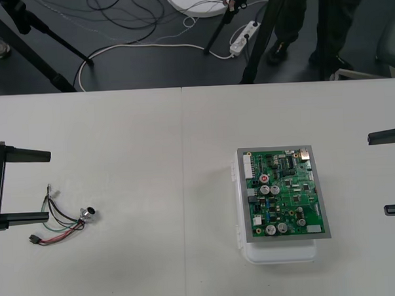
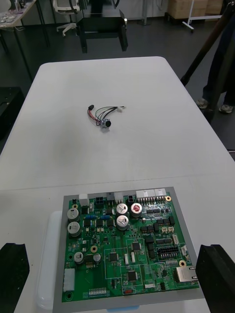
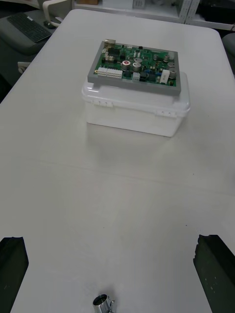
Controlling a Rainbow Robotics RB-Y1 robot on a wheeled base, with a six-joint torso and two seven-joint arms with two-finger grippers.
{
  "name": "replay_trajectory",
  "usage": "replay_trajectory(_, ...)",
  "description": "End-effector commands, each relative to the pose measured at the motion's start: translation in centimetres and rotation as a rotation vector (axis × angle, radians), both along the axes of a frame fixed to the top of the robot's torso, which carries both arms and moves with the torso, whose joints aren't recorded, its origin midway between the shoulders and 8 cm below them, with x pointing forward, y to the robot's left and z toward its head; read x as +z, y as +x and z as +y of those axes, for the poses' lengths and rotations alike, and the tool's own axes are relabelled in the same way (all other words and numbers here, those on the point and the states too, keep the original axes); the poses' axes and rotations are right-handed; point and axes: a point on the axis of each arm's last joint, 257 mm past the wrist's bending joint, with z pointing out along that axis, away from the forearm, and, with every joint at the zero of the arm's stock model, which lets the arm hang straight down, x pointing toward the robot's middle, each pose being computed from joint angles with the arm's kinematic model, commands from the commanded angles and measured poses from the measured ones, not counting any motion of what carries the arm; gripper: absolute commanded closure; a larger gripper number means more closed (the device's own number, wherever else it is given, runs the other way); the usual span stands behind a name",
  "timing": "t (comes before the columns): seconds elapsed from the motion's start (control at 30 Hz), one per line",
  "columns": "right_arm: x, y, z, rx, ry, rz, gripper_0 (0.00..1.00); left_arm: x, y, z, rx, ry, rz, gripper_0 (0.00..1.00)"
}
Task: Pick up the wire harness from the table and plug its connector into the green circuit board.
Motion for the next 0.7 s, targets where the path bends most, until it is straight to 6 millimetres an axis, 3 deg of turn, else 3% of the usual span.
replay_trajectory(0.03,0.35,-0.40,-0.06,-0.005,0.010,0.022,0.00,-0.68,-0.99,0.36,-0.033,0.018,-0.018,0.00)
replay_trajectory(0.7,0.35,-0.40,-0.06,-0.005,0.010,0.022,0.00,-0.68,-0.99,0.36,-0.033,0.018,-0.018,0.00)
